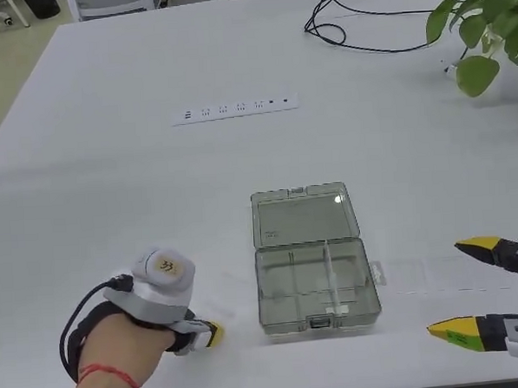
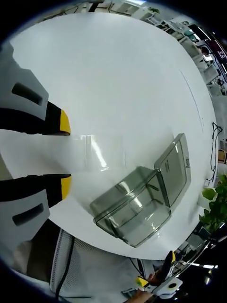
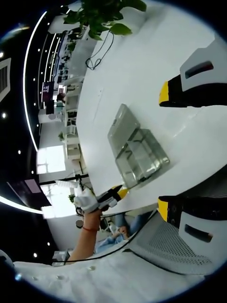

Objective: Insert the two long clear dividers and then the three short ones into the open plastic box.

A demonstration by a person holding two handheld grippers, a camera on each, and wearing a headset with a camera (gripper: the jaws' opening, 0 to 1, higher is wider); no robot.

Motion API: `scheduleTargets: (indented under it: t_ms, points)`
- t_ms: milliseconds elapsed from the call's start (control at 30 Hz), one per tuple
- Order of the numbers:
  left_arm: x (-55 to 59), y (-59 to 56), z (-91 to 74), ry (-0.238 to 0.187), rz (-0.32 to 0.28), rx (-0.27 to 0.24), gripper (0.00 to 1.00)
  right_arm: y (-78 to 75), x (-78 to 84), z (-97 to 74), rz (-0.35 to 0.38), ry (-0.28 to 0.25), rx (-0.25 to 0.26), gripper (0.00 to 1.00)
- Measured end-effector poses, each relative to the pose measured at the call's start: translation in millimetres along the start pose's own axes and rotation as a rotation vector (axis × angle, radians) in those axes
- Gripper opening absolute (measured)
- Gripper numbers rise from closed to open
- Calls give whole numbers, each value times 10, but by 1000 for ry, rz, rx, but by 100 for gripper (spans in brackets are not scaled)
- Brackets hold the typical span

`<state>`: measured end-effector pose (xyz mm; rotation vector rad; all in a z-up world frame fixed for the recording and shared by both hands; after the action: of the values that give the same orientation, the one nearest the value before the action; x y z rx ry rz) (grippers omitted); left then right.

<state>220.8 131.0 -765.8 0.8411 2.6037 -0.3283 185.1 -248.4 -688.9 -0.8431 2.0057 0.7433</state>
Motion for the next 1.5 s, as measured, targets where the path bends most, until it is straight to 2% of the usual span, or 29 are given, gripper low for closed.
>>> scheduleTargets:
  t_ms: [367,400,533,733,767,1000,1067,1300,1500]
  points:
    - [48,-23,-101,-85,-108,42,30,53,-46,22,-4,11,-3,77]
    - [41,-31,-119,-105,-131,52,30,57,-58,25,-5,11,-3,77]
    - [19,-44,-189,-150,-164,67,30,76,-105,37,-10,12,-3,77]
    - [-91,-97,-314,-245,-213,102,30,99,-187,79,-5,14,3,78]
    - [-100,-102,-322,-251,-214,104,30,101,-193,82,-5,14,3,78]
    - [-261,-232,-420,-345,-244,159,30,166,-352,158,2,-1,3,77]
    - [-313,-280,-440,-372,-248,181,30,172,-390,183,33,-11,3,76]
    - [-473,-435,-503,-446,-267,246,30,287,-634,291,68,-50,7,69]
    - [-599,-556,-549,-492,-251,288,30,370,-786,397,174,-78,4,56]
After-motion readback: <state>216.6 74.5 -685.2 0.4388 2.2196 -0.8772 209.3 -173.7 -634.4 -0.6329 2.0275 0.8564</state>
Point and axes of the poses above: the centre of the closed fingertips' face, and the gripper's own axes: z roughly forward along the fingers, y roughly to its left, x roughly out of its underside, the point moved 9 cm from there along -z, roughly backward along the fingers, and after that the axes turned 6 degrees about z, right-handed, at the moved point
